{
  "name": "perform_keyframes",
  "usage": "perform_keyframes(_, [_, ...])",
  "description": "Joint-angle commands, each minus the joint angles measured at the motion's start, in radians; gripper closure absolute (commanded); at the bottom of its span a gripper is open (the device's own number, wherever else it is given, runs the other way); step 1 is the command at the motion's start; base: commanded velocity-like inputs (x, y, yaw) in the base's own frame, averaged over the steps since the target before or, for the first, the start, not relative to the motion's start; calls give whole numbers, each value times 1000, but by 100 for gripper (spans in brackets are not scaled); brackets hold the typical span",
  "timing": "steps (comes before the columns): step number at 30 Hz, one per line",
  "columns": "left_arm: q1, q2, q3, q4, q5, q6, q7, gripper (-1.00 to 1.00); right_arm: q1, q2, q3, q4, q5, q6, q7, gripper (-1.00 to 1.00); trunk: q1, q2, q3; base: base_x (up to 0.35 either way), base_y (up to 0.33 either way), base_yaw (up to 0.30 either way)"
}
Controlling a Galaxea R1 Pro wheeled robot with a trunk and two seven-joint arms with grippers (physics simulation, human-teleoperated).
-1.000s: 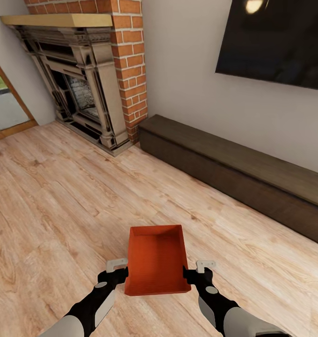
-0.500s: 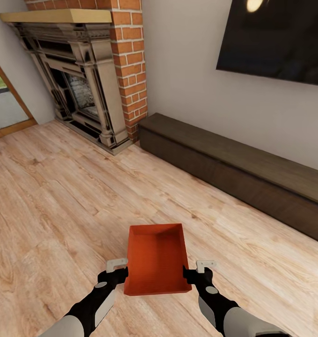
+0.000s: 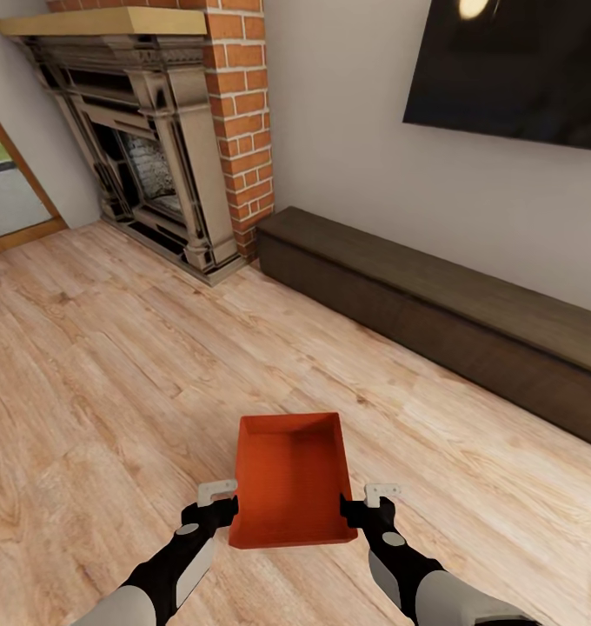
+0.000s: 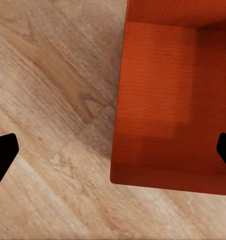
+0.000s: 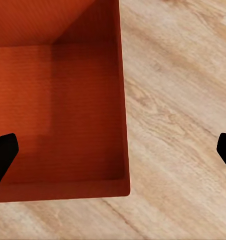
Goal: Move the two storage containers from the living room to the garage. In the garage, place one container on the floor and stack the other container on top of it (either order is fine).
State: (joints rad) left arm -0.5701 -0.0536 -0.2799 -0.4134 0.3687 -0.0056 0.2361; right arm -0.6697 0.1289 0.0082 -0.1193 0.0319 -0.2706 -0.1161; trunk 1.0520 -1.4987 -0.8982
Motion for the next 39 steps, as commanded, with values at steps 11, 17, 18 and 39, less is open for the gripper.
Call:
perform_keyframes(11, [-1, 0, -9, -1, 9, -1, 8, -100, -1, 0, 1, 1, 3, -2, -5, -100, 42, -78, -35, 0, 0, 0])
perform_keyframes(17, [-1, 0, -9, -1, 9, -1, 8, -100, 0, 0, 1, 1, 3, -2, -5, -100, 65, -120, -54, 0, 0, 0])
perform_keyframes(18, [-1, 0, -9, -1, 9, -1, 8, -100, 0, 0, 1, 1, 2, -2, -5, -100, 69, -127, -57, 0, 0, 0])
perform_keyframes(39, [-1, 1, -9, -1, 8, 0, 8, -100, -1, -1, 1, 1, 3, -4, -5, -100, 150, -274, -123, 0, 0, 0])
